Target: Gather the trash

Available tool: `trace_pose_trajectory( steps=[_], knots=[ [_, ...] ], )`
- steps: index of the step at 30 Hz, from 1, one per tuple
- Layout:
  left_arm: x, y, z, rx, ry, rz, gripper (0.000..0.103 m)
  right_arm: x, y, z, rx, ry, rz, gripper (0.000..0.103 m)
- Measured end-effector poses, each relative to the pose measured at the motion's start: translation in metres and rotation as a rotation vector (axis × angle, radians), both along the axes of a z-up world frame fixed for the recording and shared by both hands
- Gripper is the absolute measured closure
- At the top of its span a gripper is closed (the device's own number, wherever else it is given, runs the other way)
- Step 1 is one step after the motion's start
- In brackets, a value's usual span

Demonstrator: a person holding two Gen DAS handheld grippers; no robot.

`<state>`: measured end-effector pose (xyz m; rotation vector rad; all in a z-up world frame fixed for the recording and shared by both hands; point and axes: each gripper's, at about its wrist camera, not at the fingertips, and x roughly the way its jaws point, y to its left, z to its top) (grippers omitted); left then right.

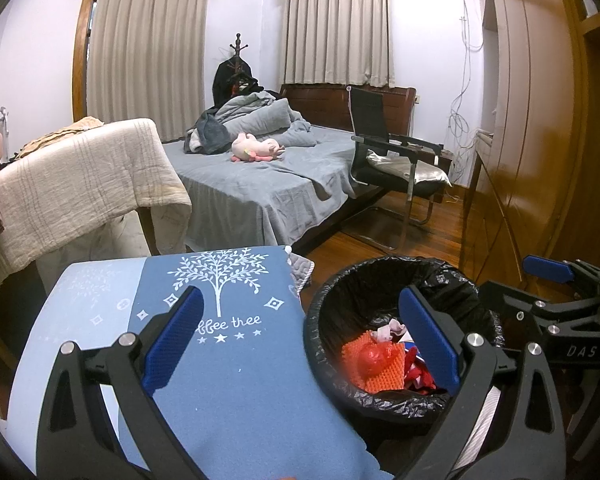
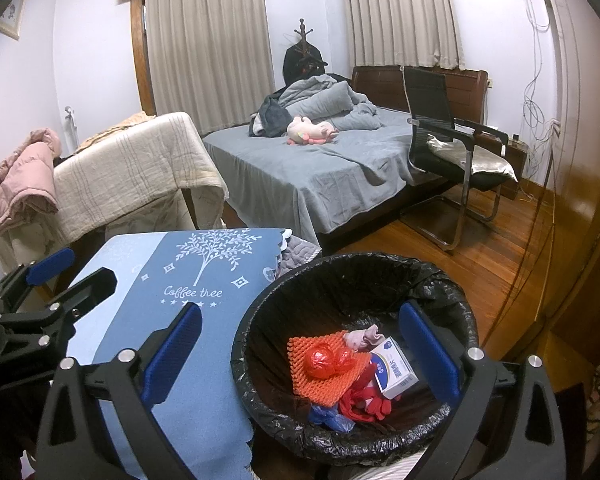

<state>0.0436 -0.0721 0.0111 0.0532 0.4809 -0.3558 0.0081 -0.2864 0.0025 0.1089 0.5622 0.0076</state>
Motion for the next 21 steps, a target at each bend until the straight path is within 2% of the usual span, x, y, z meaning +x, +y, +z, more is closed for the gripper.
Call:
trace_pose_trajectory(
  steps=[21],
  knots=[
    [-0.001, 0.0017, 0.0001, 0.002, 0.007, 0.001, 0.008, -0.0023, 0.0038, -0.0013, 0.002, 0.003, -0.002, 0.006]
  ],
)
